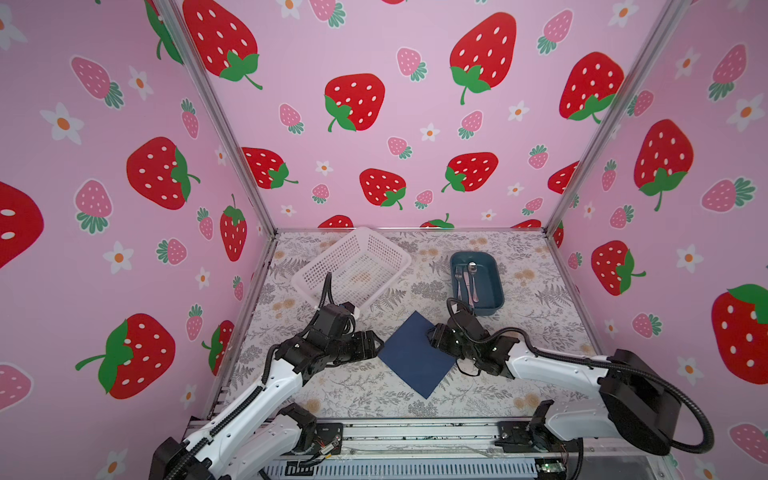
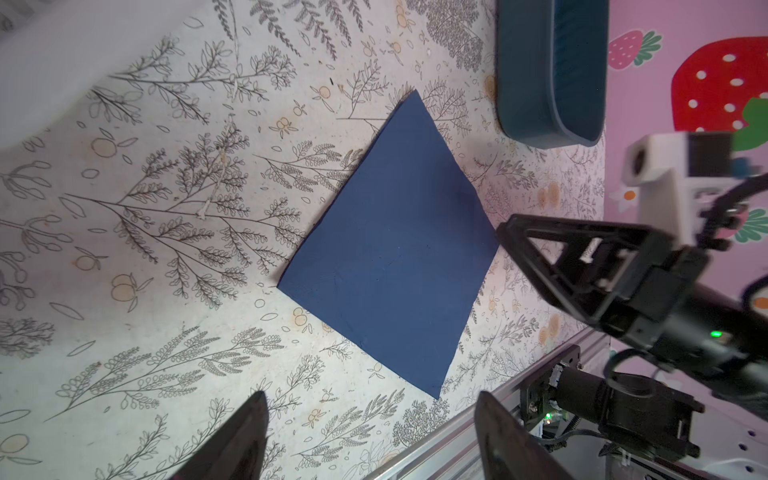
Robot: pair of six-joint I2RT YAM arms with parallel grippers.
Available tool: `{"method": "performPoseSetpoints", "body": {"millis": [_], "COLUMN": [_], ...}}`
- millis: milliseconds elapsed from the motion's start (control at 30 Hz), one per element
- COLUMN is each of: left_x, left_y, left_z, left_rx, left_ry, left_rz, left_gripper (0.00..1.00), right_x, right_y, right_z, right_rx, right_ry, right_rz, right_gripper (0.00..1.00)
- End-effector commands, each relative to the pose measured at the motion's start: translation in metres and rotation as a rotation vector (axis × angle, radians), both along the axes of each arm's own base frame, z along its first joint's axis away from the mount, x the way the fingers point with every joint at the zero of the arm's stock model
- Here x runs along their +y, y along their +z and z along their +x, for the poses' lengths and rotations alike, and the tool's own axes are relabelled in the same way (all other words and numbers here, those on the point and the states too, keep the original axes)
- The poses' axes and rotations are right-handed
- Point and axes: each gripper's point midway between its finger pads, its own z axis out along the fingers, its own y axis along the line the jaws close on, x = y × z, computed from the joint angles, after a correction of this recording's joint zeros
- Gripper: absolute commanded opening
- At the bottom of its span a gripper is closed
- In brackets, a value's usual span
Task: Place the utensils on the paper napkin and roll it up
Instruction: 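Move the right gripper over the teal tray above the spoon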
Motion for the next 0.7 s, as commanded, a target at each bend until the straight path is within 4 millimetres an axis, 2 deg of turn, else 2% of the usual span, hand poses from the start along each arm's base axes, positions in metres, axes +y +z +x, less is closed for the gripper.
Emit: {"method": "performPoseSetpoints", "body": {"millis": [0, 100, 167, 233, 367, 467, 533, 667], "left_x": [0.005, 0.027, 0.039, 0.047, 0.066, 0.091, 0.092, 0.08], "left_y": [0.027, 0.043, 0.056, 0.066, 0.083, 0.095, 0.101, 0.094], "left_z": [0.018, 0.02, 0.021, 0.025, 0.032, 0.024, 0.018, 0.012], "left_rx": [-0.09, -0.095, -0.118, -0.174, -0.265, -0.267, -0.299, -0.385], "left_ry": [0.035, 0.101, 0.111, 0.106, 0.134, 0.241, 0.239, 0.191], "left_rz": [0.036, 0.151, 0.217, 0.274, 0.368, 0.423, 0.391, 0.283], "left_gripper": [0.83, 0.89, 0.94, 0.99, 0.99, 0.99, 0.99, 0.99], "right_x": [-0.044, -0.068, -0.089, -0.1, -0.103, -0.103, -0.106, -0.115], "right_y": [0.026, 0.05, 0.053, 0.047, 0.026, 0.021, 0.016, 0.004], "right_z": [0.02, 0.038, 0.05, 0.063, 0.091, 0.109, 0.121, 0.137], "right_rx": [-0.088, -0.095, -0.056, -0.041, -0.028, -0.024, -0.028, 0.006], "right_ry": [-0.061, -0.07, -0.077, -0.036, 0.05, 0.097, 0.118, 0.148], "right_rz": [-0.185, -0.219, -0.271, -0.304, -0.387, -0.455, -0.493, -0.566], "right_gripper": [0.64, 0.69, 0.71, 0.73, 0.71, 0.73, 0.74, 0.72]}}
